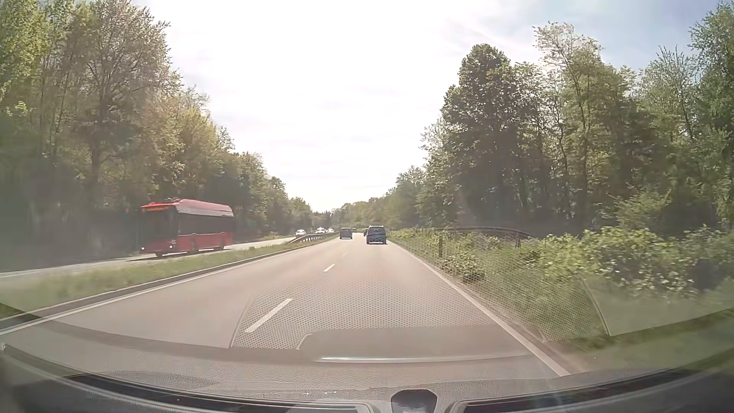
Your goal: Follow the waypoints while adhering to traffic rules and regulations
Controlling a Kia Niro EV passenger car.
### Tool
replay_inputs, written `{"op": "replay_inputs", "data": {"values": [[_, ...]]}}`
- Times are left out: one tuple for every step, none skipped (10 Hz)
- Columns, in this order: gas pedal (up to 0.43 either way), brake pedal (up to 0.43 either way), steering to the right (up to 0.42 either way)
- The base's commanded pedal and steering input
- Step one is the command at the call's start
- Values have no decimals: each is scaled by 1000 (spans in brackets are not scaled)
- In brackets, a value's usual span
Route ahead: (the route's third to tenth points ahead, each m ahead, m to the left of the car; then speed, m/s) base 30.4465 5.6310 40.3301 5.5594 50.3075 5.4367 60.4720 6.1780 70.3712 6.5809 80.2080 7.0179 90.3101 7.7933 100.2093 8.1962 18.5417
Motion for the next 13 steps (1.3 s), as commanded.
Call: {"op": "replay_inputs", "data": {"values": [[79, 0, -5], [79, 0, -5], [87, 0, -4], [87, 0, -4], [87, 0, -4], [87, 0, -4], [87, 0, -4], [87, 0, -4], [87, 0, -4], [87, 0, -4], [87, 0, -4], [87, 0, -4], [87, 0, -4]]}}
